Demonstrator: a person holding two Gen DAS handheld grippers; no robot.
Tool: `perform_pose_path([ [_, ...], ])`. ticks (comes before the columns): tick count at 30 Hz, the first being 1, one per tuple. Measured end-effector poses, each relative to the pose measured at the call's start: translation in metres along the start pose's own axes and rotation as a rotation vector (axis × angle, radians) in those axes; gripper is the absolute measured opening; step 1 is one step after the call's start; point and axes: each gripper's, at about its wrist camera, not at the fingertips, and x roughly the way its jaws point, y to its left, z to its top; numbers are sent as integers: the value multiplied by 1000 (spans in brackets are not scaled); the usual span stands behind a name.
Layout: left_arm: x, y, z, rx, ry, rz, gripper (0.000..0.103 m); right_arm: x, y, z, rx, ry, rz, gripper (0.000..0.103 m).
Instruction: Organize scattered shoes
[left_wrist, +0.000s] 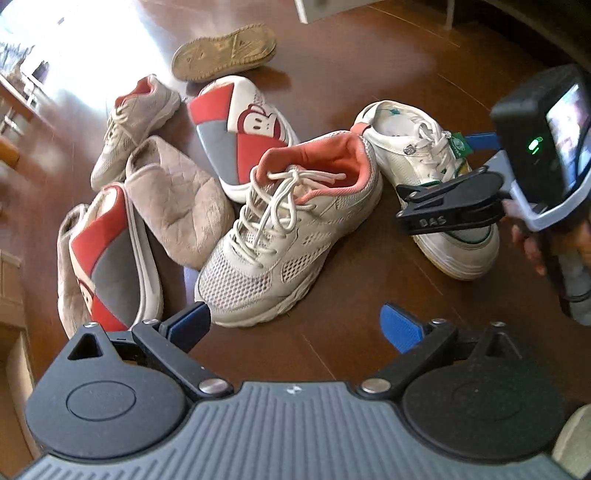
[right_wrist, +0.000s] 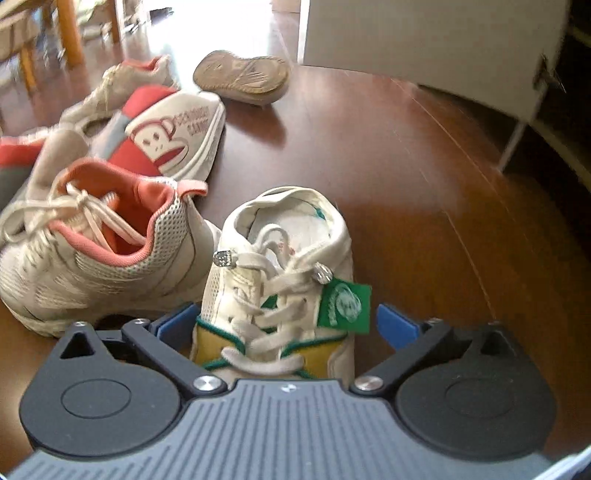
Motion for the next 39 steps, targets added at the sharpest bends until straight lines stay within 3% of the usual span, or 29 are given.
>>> perform_pose_path([
  [1,-1,0,-1,-1,0,-1,100,2,0,-1,-6,0,9,88],
  [6,-1,-7,-8,38,4,34,100,3,-3,-9,-55,-49,66,74],
  [9,-6,-11,-8,37,-8,22,100,-6,-14,-15,-70,-46,88,72],
  [13,-13,-24,-7,76,-47,-2,100,-35,-49,-28,6,-50,108,68],
  [21,-13,-85,-5,257,-80,-101,100,-107,-138,-97,-25,-57,77,66],
  [29,-19,-177,7,476,-217,-212,100,-133,-211,-149,-137,-55,52,67],
  [34,-17,-222,28,487,-274,-273,100,-121,-240,-173,-146,-52,65,70],
  [39,-4,-236,38,476,-251,-302,100,-118,-246,-173,-104,-31,62,78],
])
